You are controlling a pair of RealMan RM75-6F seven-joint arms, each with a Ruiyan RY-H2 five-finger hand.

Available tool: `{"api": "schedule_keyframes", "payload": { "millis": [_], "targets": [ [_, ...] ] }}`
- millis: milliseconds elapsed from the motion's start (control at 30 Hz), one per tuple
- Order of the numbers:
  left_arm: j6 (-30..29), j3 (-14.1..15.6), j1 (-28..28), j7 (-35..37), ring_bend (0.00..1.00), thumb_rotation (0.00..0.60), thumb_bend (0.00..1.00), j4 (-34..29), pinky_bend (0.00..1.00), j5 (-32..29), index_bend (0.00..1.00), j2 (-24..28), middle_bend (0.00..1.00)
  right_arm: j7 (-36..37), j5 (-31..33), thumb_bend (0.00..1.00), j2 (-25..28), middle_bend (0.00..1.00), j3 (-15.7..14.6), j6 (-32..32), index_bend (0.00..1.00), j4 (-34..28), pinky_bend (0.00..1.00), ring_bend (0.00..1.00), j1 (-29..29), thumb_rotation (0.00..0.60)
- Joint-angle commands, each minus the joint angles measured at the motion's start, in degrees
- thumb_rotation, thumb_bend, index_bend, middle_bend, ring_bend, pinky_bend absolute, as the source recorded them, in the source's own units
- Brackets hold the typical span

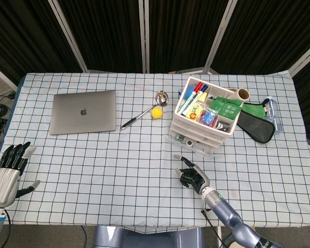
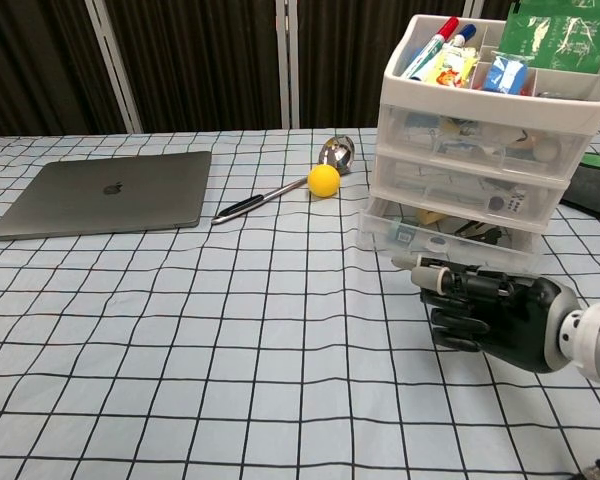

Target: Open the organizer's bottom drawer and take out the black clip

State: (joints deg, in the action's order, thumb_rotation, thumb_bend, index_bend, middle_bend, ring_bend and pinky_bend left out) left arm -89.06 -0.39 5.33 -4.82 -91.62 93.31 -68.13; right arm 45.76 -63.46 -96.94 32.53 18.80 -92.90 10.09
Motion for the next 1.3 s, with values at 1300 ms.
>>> {"api": "schedule_keyframes", "payload": {
  "millis": [1300],
  "targets": [
    [-2.26,-0.58,-1.39,0.58,0.0,0.6,0.17,-1.67,0.0,-0.46,0.0,1.61,0.0,-65.8,17.46,0.53,15.79,0.85,-16.85,30.71,0.09,-9.95,0.86,0.94,14.51,0.6]
  ]
}}
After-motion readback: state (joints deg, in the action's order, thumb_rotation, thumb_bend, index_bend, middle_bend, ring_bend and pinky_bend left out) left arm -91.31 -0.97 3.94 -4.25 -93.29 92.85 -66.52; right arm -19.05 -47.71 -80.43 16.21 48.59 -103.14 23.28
